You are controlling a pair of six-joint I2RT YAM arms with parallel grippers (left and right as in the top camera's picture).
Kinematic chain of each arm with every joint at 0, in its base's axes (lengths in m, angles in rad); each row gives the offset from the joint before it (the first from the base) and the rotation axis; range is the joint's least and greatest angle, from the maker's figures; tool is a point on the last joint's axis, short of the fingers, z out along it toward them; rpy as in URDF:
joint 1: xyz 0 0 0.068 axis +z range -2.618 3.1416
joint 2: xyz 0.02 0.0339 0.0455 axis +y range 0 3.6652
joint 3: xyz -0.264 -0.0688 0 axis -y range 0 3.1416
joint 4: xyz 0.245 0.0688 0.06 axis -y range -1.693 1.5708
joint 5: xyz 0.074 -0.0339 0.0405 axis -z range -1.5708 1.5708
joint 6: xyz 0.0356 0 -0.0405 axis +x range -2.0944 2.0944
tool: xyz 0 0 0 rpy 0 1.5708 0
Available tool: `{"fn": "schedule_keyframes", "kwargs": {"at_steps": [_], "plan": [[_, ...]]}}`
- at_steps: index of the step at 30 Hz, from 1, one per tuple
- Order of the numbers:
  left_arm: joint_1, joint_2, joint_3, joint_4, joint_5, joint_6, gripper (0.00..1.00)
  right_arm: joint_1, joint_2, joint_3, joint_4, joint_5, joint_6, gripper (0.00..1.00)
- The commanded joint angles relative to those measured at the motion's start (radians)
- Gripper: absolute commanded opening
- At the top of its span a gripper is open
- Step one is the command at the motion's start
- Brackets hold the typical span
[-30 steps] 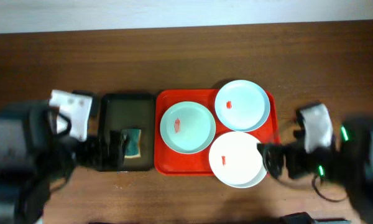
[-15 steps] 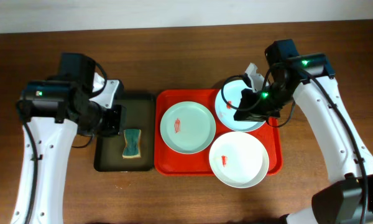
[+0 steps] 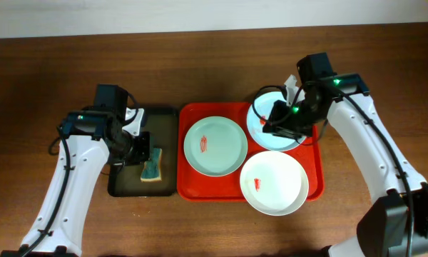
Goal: Clean dirty plates on tray and stack at the side
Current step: 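Move right gripper to the lower-left plate rim and grasp it, then grasp the green-yellow sponge from the black tray with left gripper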
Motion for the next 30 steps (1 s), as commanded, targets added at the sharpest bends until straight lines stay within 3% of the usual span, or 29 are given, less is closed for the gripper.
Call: {"fn": "schedule_keyframes", "kwargs": {"at_steps": [1, 4, 7, 14, 30], "plan": [[-0.002, -0.004, -0.006, 0.003, -0.008, -0.016, 0.0, 0.066, 0.008, -0.06, 0.064, 0.051, 0.05, 0.27], [-0.002, -0.004, -0.006, 0.002, -0.008, -0.016, 0.01, 0.118, 0.008, -0.124, 0.15, 0.167, 0.145, 0.28], [-0.002, -0.004, -0.006, 0.002, -0.008, -0.016, 0.05, 0.157, 0.008, -0.203, 0.285, 0.18, 0.147, 0.3], [-0.002, -0.004, -0.006, 0.002, -0.008, -0.016, 0.05, 0.169, 0.008, -0.364, 0.544, 0.196, 0.308, 0.28], [-0.002, -0.004, -0.006, -0.001, -0.008, -0.016, 0.07, 0.234, 0.008, -0.473, 0.694, 0.297, 0.307, 0.28]]}}
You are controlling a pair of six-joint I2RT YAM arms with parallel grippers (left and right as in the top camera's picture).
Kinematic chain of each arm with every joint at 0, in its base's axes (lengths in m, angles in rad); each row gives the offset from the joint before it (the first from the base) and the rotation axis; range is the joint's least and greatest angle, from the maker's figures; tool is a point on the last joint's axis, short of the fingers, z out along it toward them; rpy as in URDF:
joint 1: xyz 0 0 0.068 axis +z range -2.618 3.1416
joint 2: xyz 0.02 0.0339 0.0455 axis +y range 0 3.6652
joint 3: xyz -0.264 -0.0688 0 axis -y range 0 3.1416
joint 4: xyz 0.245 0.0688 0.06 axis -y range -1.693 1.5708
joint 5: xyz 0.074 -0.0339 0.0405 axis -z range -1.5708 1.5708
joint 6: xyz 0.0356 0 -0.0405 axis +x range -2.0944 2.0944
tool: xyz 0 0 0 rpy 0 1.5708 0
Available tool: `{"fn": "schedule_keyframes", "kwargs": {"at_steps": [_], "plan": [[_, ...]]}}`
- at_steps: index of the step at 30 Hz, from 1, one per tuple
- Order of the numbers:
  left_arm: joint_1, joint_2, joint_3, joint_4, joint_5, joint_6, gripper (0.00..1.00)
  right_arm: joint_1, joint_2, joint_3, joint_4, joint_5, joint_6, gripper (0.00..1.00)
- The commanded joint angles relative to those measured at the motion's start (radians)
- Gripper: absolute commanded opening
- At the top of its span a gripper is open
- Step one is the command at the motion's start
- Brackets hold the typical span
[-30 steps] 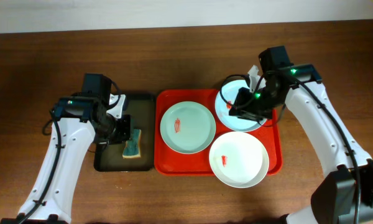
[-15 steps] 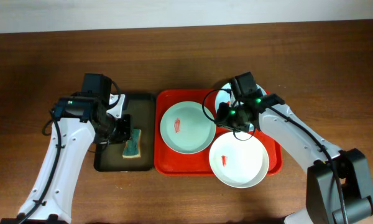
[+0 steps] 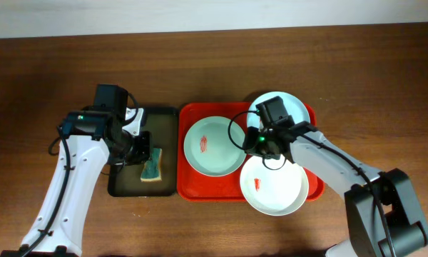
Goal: Clean dirty plates on tray and stack at the side
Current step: 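Grasp the green-yellow sponge from the black tray with left gripper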
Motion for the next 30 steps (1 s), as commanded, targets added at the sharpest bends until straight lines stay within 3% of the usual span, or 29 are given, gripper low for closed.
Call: {"fn": "schedule_keyframes", "kwargs": {"at_steps": [1, 19, 23, 30], "plan": [[-0.002, -0.004, -0.005, -0.004, -0.007, -0.005, 0.07, 0.021, 0.002, -0.007, 0.003, 0.051, 0.001, 0.28], [-0.002, -0.004, -0.005, -0.005, -0.007, -0.005, 0.08, 0.043, 0.063, -0.024, 0.062, 0.084, 0.002, 0.29], [-0.002, -0.004, -0.005, -0.005, -0.007, -0.005, 0.08, 0.043, 0.093, -0.024, 0.071, 0.076, 0.002, 0.16], [-0.002, -0.004, -0.005, -0.005, -0.007, -0.005, 0.09, 0.042, 0.09, -0.022, 0.101, 0.047, 0.016, 0.15]]}}
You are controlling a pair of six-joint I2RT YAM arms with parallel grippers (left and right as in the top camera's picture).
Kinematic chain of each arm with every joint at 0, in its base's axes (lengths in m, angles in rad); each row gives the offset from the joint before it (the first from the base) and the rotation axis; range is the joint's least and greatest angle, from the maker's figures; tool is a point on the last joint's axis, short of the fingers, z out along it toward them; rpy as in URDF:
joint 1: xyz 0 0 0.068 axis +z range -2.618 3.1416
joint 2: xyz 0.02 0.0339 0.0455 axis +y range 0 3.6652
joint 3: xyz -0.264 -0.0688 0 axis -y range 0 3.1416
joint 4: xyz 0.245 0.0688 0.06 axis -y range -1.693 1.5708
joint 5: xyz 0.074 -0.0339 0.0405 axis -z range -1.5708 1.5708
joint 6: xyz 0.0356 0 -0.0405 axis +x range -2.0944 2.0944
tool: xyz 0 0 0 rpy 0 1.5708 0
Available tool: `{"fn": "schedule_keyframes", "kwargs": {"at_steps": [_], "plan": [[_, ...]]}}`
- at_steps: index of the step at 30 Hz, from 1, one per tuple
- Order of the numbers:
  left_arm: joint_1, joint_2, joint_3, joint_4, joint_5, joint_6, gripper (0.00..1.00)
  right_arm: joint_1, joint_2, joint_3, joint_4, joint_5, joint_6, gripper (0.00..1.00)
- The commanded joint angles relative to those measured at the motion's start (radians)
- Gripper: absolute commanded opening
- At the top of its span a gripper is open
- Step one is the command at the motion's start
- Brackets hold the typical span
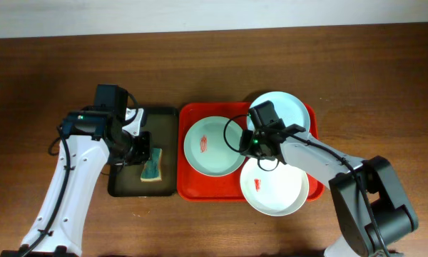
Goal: Clean dirty plates on tray and stack at the side
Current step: 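Grasp the green-yellow sponge from the black tray with left gripper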
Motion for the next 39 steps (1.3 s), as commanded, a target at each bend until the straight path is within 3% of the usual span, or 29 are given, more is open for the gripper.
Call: {"fn": "schedule_keyframes", "kwargs": {"at_steps": [1, 4, 6, 11, 13, 15, 20, 26, 28, 32, 37, 39], "plan": [[-0.002, -0.004, -0.005, -0.002, -0.007, -0.005, 0.1, 0.01, 0.004, -0.005, 0.005, -0.013, 0.008, 0.16], [-0.002, -0.004, -0.005, -0.002, -0.007, -0.005, 0.1, 0.01, 0.004, 0.012, -0.002, -0.042, 0.007, 0.15], [-0.002, -0.004, -0.005, -0.002, -0.008, -0.005, 0.1, 0.01, 0.004, 0.027, -0.025, -0.042, 0.008, 0.04], [-0.002, -0.004, -0.005, -0.005, -0.03, -0.005, 0.13, 0.01, 0.003, 0.034, -0.038, -0.042, 0.007, 0.04], [-0.002, -0.004, -0.005, -0.01, -0.042, -0.005, 0.18, 0.01, 0.002, 0.048, -0.048, -0.042, 0.007, 0.19], [-0.002, -0.004, -0.005, -0.01, -0.042, -0.005, 0.19, 0.01, 0.002, 0.052, -0.052, -0.042, 0.007, 0.2], [-0.002, -0.004, -0.005, -0.01, -0.042, -0.005, 0.18, 0.01, 0.002, 0.052, -0.056, -0.042, 0.006, 0.1], [-0.002, -0.004, -0.005, -0.01, -0.042, -0.005, 0.19, 0.01, 0.002, 0.052, -0.083, -0.034, 0.003, 0.13], [-0.002, -0.004, -0.005, -0.01, -0.042, -0.005, 0.18, 0.01, 0.002, 0.052, -0.083, -0.034, 0.004, 0.04], [-0.002, -0.002, -0.005, -0.01, -0.043, -0.005, 0.19, 0.01, 0.002, 0.052, -0.086, -0.034, 0.003, 0.04], [-0.002, 0.076, -0.005, -0.013, -0.045, -0.005, 0.33, 0.01, 0.002, 0.052, -0.086, -0.034, 0.003, 0.04], [-0.002, 0.132, -0.005, -0.007, -0.045, -0.005, 0.34, 0.01, 0.002, 0.052, -0.086, -0.034, 0.003, 0.04]]}}
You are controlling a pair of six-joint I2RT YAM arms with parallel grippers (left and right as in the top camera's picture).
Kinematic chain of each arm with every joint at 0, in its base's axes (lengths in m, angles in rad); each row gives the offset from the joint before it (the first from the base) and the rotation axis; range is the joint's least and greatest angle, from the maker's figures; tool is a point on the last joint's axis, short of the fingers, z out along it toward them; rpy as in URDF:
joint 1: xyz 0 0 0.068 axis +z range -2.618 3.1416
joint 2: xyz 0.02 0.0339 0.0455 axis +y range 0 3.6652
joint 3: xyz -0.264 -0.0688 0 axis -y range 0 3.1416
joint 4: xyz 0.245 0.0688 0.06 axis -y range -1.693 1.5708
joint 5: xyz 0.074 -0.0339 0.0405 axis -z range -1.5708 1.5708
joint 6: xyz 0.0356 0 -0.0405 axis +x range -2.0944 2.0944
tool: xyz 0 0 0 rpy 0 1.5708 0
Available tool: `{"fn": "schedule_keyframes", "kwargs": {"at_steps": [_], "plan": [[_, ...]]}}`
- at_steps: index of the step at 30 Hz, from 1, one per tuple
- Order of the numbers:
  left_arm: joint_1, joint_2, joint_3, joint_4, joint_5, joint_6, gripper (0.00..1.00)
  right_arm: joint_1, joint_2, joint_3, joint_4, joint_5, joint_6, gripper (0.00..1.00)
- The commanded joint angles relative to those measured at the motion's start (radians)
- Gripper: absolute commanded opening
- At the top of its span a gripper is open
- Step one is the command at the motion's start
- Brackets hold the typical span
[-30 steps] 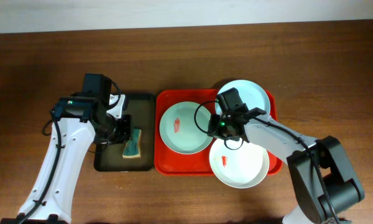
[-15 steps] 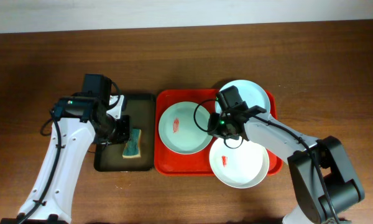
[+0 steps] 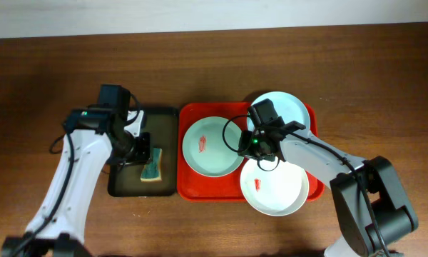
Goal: Clean dirty plates on tray and stack at the side
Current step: 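Grasp the green-yellow sponge from the black tray with left gripper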
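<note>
Three plates lie on the red tray (image 3: 200,191). A pale green plate (image 3: 212,146) with a red smear is at the left, a white plate (image 3: 274,187) with a red smear at the front right, and a light blue plate (image 3: 289,108) at the back right. My right gripper (image 3: 251,146) is low at the green plate's right rim, between the three plates; its wrist hides the fingers. My left gripper (image 3: 140,148) hangs over the dark tray (image 3: 121,187), just left of the green-and-yellow sponge (image 3: 153,167), and appears open and empty.
The brown wooden table (image 3: 385,86) stretches to either side of the two trays. The dark tray butts against the red tray's left edge. The right arm reaches across the white plate's back rim.
The right gripper stays at the green plate's right rim, almost unmoved. The left arm has shifted its elbow slightly, with its gripper still beside the sponge. Plates and sponge lie where they were.
First the right gripper was over the light blue plate at the tray's back right. A second later it stood at the middle of the tray, by the green plate's right rim, and it has remained there. The left gripper stayed by the sponge throughout.
</note>
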Motion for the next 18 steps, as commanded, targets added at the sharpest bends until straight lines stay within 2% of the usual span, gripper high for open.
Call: {"fn": "schedule_keyframes", "kwargs": {"at_steps": [1, 7, 13, 18], "plan": [[-0.002, 0.101, -0.005, 0.014, -0.008, 0.002, 0.32, 0.009, 0.002, 0.018, -0.003, 0.006, 0.005, 0.04], [-0.002, 0.262, -0.005, 0.05, -0.049, 0.002, 0.3, 0.009, 0.002, 0.018, -0.003, 0.006, 0.005, 0.04], [-0.002, 0.286, -0.008, 0.095, -0.056, 0.002, 0.26, 0.009, 0.003, 0.018, -0.003, 0.006, 0.005, 0.04], [-0.002, 0.286, -0.101, 0.211, -0.056, 0.002, 0.3, 0.009, 0.002, 0.017, -0.003, 0.006, 0.005, 0.04]]}}
